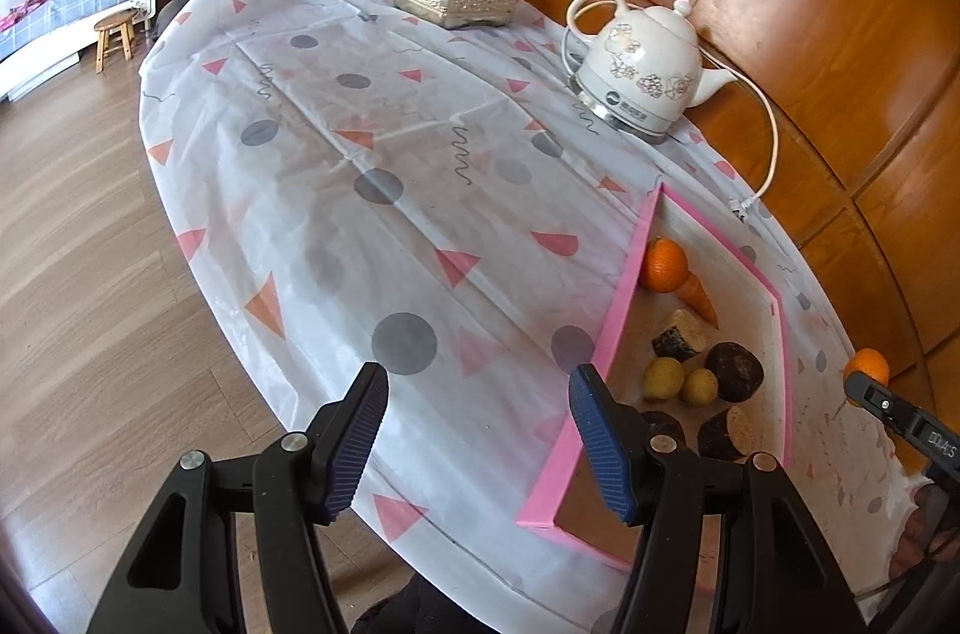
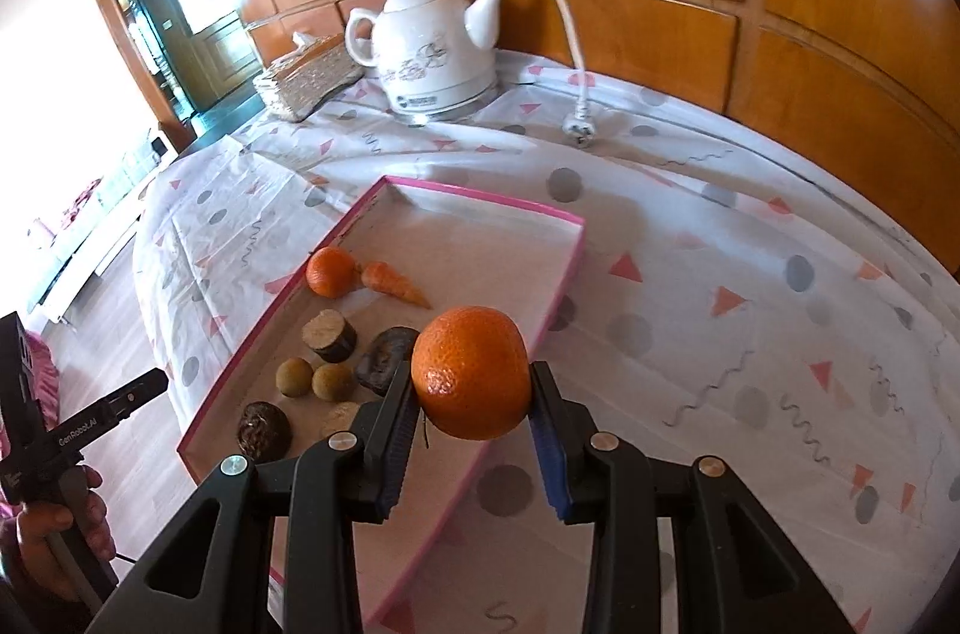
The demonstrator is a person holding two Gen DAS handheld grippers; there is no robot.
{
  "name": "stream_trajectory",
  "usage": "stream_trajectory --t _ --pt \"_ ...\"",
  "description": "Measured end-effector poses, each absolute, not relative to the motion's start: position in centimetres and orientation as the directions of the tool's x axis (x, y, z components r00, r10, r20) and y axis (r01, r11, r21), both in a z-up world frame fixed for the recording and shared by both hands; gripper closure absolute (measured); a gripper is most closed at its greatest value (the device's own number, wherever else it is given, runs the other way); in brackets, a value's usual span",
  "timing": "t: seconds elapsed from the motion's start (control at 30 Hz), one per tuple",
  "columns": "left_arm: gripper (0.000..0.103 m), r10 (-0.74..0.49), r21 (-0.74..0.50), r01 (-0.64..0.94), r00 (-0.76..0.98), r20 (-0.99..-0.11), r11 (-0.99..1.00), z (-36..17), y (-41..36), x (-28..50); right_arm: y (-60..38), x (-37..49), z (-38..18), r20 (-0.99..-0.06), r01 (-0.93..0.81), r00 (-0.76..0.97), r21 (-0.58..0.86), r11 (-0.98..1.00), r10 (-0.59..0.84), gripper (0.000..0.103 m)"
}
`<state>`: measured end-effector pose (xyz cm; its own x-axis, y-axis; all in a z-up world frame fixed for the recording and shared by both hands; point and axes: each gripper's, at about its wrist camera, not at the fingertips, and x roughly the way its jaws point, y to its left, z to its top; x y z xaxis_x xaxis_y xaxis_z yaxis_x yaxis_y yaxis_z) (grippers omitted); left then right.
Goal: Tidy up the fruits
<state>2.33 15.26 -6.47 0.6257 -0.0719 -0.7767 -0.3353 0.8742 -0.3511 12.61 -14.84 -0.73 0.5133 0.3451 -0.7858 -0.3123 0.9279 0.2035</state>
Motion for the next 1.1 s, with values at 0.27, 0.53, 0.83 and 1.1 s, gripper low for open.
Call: stream_trajectory --t 0.27,0.53,0.83,1.1 --pt "0.04 -0.064 -0.334 -0.328 0.621 -0.781 0.884 -6.7 15.2 2.5 -10.3 13.7 -3.9 -0.847 -0.385 0.439 0.124 0.915 0.299 0.066" --pt "0.04 -0.069 -0.331 -0.335 0.604 -0.794 0.882 -7.5 15.3 2.8 -9.1 14.5 -7.0 -0.885 -0.39 0.397 0.077 0.917 0.243 0.064" --pt "0.04 -0.074 -0.332 -0.328 0.603 -0.794 0.884 -7.4 15.2 2.8 -9.0 14.0 -7.0 -0.88 -0.405 0.393 0.096 0.909 0.268 0.064" --pt "0.04 -0.077 -0.333 -0.32 0.607 -0.791 0.887 -7.2 14.9 2.7 -9.4 12.5 -5.1 -0.842 -0.419 0.428 0.138 0.898 0.329 0.064"
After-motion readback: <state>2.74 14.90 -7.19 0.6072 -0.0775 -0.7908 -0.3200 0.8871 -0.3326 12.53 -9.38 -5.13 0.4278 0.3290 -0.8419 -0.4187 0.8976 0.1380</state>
